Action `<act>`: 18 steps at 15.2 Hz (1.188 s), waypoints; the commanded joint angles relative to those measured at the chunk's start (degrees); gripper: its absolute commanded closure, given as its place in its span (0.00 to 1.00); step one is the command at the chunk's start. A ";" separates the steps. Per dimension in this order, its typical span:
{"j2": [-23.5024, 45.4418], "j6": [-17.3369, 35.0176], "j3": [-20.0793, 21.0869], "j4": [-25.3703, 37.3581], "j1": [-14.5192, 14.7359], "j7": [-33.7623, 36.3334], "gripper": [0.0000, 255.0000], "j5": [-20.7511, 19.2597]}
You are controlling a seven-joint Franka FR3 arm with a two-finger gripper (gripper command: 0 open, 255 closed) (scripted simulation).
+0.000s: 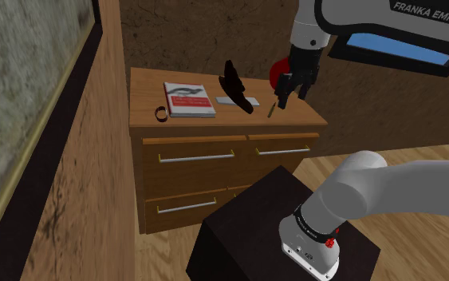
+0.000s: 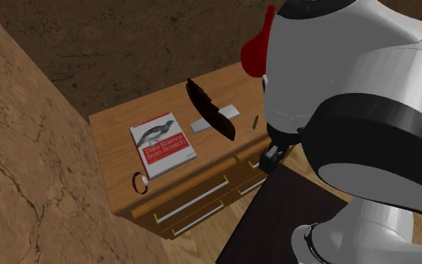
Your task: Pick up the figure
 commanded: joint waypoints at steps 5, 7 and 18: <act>6.46 7.52 -1.03 1.74 -1.19 0.61 0.00 -0.88; 9.83 11.00 -1.53 3.04 -1.75 0.92 0.00 -1.26; 29.04 26.05 -4.05 14.95 -4.27 2.20 0.00 -2.40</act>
